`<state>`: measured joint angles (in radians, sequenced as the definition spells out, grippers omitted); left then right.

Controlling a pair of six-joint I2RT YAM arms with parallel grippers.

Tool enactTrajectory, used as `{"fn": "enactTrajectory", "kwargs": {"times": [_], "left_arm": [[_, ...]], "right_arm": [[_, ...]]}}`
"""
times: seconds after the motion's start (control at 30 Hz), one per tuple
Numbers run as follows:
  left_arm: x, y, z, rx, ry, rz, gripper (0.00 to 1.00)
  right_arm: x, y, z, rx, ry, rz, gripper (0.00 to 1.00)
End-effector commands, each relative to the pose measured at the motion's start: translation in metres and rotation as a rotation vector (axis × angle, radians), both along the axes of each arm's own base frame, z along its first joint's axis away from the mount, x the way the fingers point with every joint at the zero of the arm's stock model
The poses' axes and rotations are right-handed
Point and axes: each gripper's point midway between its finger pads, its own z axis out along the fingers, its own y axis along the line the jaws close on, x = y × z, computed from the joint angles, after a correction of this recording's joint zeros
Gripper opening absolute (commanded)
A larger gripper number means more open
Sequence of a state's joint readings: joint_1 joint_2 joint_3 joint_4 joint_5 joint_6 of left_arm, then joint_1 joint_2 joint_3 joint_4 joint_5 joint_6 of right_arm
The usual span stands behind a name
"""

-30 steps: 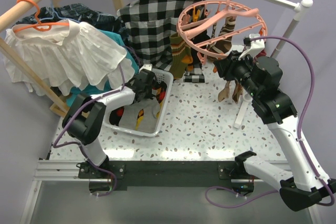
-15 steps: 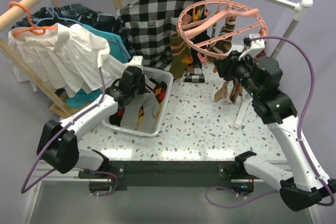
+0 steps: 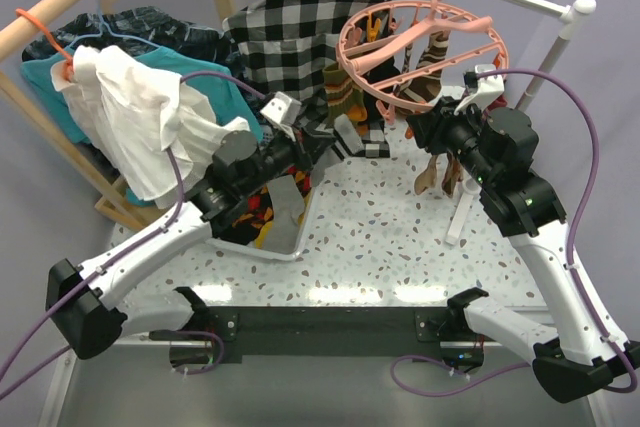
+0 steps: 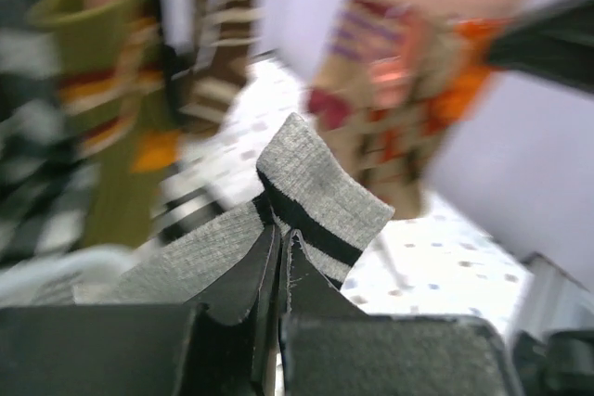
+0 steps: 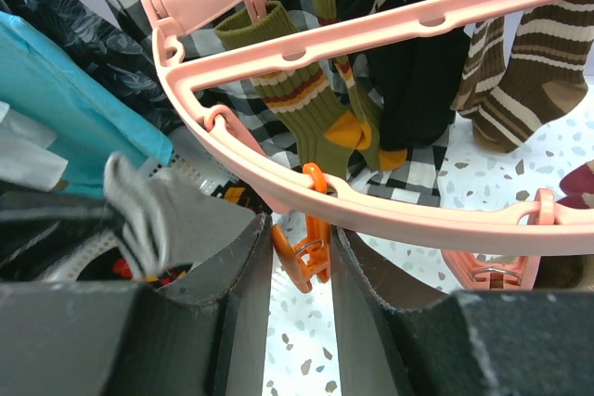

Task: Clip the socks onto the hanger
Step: Clamp the sock onto the hanger.

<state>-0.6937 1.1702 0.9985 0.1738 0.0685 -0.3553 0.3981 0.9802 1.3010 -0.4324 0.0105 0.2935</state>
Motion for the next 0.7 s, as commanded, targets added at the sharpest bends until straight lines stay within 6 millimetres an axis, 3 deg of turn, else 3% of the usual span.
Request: {"fn": "enactTrajectory", "kwargs": {"times": [0.0,0.2,0.33,0.67], "left_arm": [[-0.033,-0.047,0.072,-0.163,-0.18,-0.181,0.0],[-0.043,-0.082,0.075,-0.271,-0.178,-0.262,0.0],[-0.036,-0.099,0.064,-0.315,-0.144,-0.272,0.0],[-0.025,-0.116,0.045,-0.391,-0.059,-0.276,0.0]], "right_arm": [[-0.003,0.0,0.027,0.042,-0.077,0.004,0.0],[-0.005,0.004,0.029,0.059,-0.076,0.024,0.0],[-0.006,0.005,0.03,0.069,-0.075,0.033,0.0],[-0.007,0.008,0.033,0.088,-0.08,0.044,0.0]]}}
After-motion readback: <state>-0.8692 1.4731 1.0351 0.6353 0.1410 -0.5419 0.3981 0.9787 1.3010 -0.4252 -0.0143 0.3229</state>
